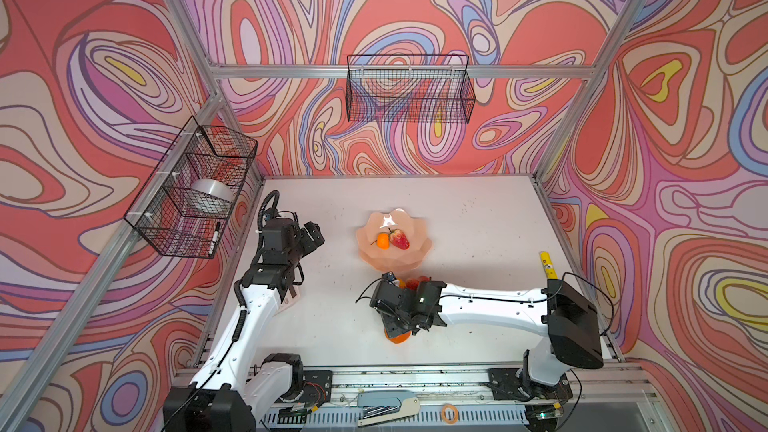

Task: Place and organize the fake fruits in the fruit bowl
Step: 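Grasp the large orange with the right gripper while the left gripper withdraws, then place the orange in the bowl beside the strawberry with the right gripper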

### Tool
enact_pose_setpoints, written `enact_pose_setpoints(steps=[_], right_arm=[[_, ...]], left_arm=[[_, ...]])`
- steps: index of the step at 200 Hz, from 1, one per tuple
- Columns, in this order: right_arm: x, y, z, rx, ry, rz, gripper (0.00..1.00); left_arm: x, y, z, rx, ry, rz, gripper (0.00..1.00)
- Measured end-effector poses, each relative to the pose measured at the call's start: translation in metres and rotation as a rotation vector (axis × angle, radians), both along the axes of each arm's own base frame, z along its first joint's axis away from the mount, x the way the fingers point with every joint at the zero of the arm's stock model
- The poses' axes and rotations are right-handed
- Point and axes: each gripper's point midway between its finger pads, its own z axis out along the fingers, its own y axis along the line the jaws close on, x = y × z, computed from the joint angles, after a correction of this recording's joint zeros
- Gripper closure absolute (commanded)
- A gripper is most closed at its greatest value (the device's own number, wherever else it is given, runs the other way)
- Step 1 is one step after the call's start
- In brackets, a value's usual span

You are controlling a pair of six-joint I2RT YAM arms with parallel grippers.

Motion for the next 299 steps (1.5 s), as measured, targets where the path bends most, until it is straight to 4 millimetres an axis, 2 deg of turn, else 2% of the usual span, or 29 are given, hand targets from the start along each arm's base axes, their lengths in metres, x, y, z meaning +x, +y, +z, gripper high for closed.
enact_pose_setpoints(steps=[24, 43, 57, 77, 97, 111, 138, 158, 212, 236, 248, 257, 278, 299], right_arm=[[0.044, 0.01, 0.06, 0.12, -0.104, -0.022, 0.56], [0.095, -0.005, 0.103, 0.196, -0.205, -0.084, 0.56], [0.132, -0.019, 0.123, 0.217, -0.27, -0.13, 0.56], [0.173, -0.028, 0.132, 0.218, -0.322, -0.158, 0.56], [0.201, -0.022, 0.12, 0.203, -0.33, -0.147, 0.56], [0.214, -0.014, 0.097, 0.181, -0.309, -0.13, 0.56], [0.223, -0.006, 0.05, 0.129, -0.24, -0.099, 0.56], [0.223, -0.004, 0.029, 0.11, -0.2, -0.087, 0.55], [0.229, -0.006, 0.011, 0.128, -0.17, -0.091, 0.51], [0.232, -0.007, -0.003, 0.119, -0.149, -0.095, 0.49], [0.232, -0.007, -0.01, 0.113, -0.136, -0.095, 0.47], [0.232, -0.008, -0.013, 0.111, -0.128, -0.095, 0.43], [0.231, -0.007, -0.017, 0.111, -0.12, -0.093, 0.26], [0.234, -0.006, -0.015, 0.124, -0.123, -0.098, 0.18]], left_arm=[[0.0, 0.001, 0.0, -0.008, 0.001, 0.004, 0.07], [-0.002, 0.002, -0.003, -0.014, 0.003, 0.012, 0.07], [-0.006, 0.003, -0.004, -0.018, 0.001, 0.019, 0.07], [-0.012, 0.004, 0.001, -0.025, -0.018, 0.026, 0.07], [-0.018, 0.003, 0.008, -0.036, -0.039, 0.023, 0.08], [-0.023, 0.001, 0.009, -0.058, -0.045, 0.019, 0.09], [-0.039, -0.009, -0.006, -0.122, -0.022, -0.007, 0.13], [-0.052, -0.018, -0.022, -0.179, 0.009, -0.031, 0.14], [-0.068, -0.039, -0.041, -0.308, 0.055, -0.095, 0.16], [-0.078, -0.047, -0.065, -0.356, 0.117, -0.107, 0.16], [-0.081, -0.052, -0.071, -0.367, 0.136, -0.118, 0.16], [-0.082, -0.056, -0.071, -0.37, 0.14, -0.131, 0.16], [-0.084, -0.069, -0.07, -0.369, 0.143, -0.176, 0.17], [-0.086, -0.086, -0.074, -0.363, 0.166, -0.227, 0.17]])
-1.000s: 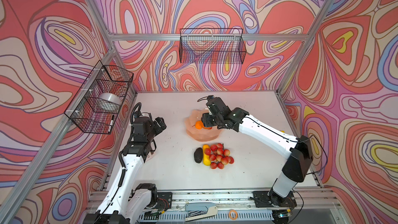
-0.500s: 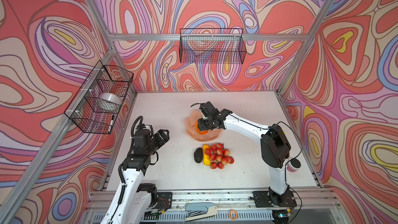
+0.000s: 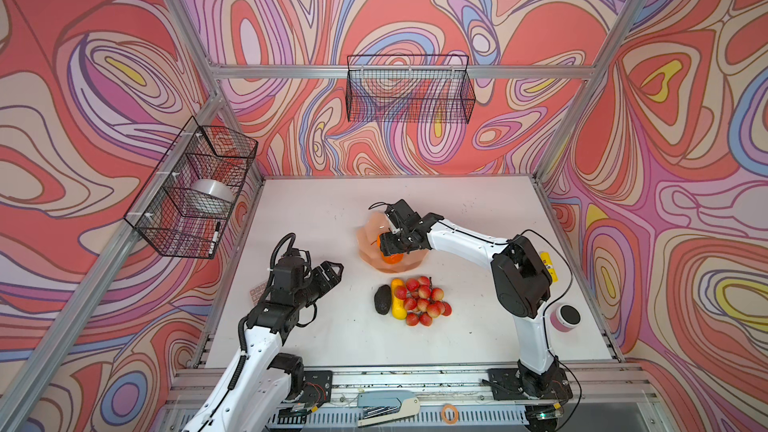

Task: Place and organize the fake fruits in the fruit bowl
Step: 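Place the orange in the bowl beside the strawberry with the right gripper, then grasp the dark avocado with the left gripper and set it in the bowl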

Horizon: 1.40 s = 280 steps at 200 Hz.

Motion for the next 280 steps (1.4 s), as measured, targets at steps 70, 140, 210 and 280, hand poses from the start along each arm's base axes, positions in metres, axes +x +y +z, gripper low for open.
enact_pose_setpoints(steps=[70, 140, 210, 280], right_arm=[[0.007, -0.035, 0.106, 0.142, -0.237, -0.106, 0.08], [-0.005, -0.081, 0.177, 0.254, -0.427, -0.237, 0.09], [-0.013, -0.093, 0.148, 0.205, -0.385, -0.266, 0.08], [-0.011, -0.098, 0.155, 0.209, -0.403, -0.277, 0.06]], left_arm=[[-0.021, -0.064, -0.026, 0.061, 0.066, -0.226, 0.18], [-0.042, -0.102, -0.069, 0.173, 0.163, -0.383, 0.19], [-0.019, -0.127, -0.075, 0.175, 0.165, -0.406, 0.27], [-0.016, -0.132, -0.089, 0.184, 0.199, -0.414, 0.66]])
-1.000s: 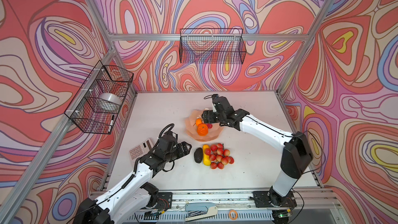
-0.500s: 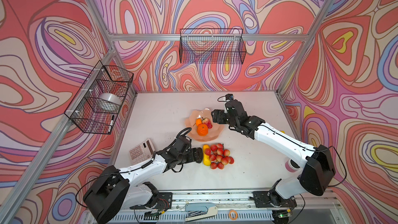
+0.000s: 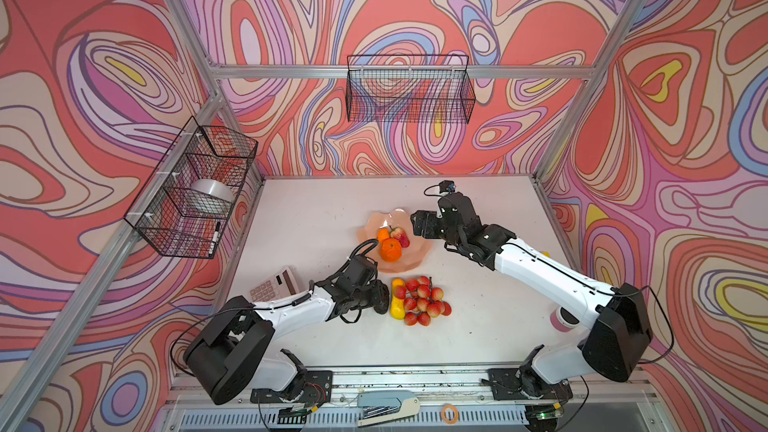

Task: Place and organize the fake fruits in the fruit bowl
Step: 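Grasp the dark avocado with the left gripper and set it in the bowl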

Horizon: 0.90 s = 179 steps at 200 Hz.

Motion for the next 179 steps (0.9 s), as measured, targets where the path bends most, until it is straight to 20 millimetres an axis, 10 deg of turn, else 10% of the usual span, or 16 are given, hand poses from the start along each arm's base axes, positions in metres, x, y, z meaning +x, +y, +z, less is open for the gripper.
enact_pose_setpoints(steps=[48, 114, 179], right_arm=[[0.003, 0.003, 0.005, 0.018, -0.023, 0.016, 0.03], [0.003, -0.012, 0.01, 0.047, -0.037, -0.017, 0.04], [-0.009, -0.032, 0.025, 0.065, -0.067, -0.064, 0.04]], left_arm=[[-0.005, 0.017, 0.02, 0.06, -0.05, -0.005, 0.72], [0.032, 0.021, 0.132, 0.116, -0.308, -0.045, 0.71], [0.119, 0.028, 0.1, 0.27, -0.203, -0.03, 0.71]])
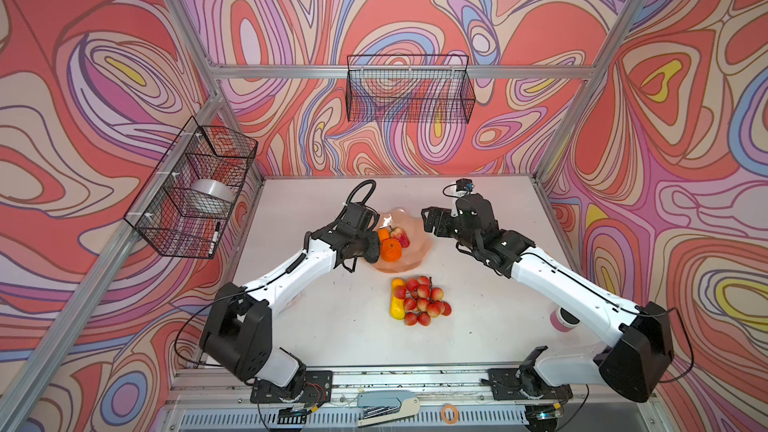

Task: Place and organize the fake fruits in the fruit bowl
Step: 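Grasp the dark avocado with the left gripper and set it in the bowl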

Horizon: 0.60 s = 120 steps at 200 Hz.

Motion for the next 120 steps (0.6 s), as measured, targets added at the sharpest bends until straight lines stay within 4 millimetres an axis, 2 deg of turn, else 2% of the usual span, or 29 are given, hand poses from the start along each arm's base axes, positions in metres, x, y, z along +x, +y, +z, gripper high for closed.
enact_pose_setpoints(steps=[23, 50, 67, 76, 89, 103, 120], right_arm=[[-0.005, -0.007, -0.002, -0.002, 0.007, -0.016, 0.04], [-0.01, -0.014, -0.006, -0.006, 0.015, -0.034, 0.04], [-0.011, -0.016, -0.006, -0.011, 0.016, -0.041, 0.04], [-0.01, -0.017, -0.006, -0.013, 0.014, -0.044, 0.04], [-0.01, -0.017, -0.006, -0.016, 0.013, -0.049, 0.04], [-0.01, -0.019, -0.006, -0.019, 0.012, -0.054, 0.04], [-0.009, -0.019, -0.006, -0.021, 0.012, -0.058, 0.04]], left_arm=[[0.018, 0.001, -0.017, 0.035, 0.041, 0.011, 0.7], [0.026, 0.0, -0.033, 0.057, 0.076, 0.019, 0.66], [0.029, -0.001, -0.042, 0.065, 0.093, 0.021, 0.59], [0.029, -0.001, -0.046, 0.067, 0.102, 0.023, 0.49], [0.029, -0.001, -0.05, 0.067, 0.113, 0.03, 0.43], [0.029, -0.002, -0.05, 0.061, 0.116, 0.034, 0.35], [0.03, -0.004, -0.047, 0.048, 0.106, 0.039, 0.31]])
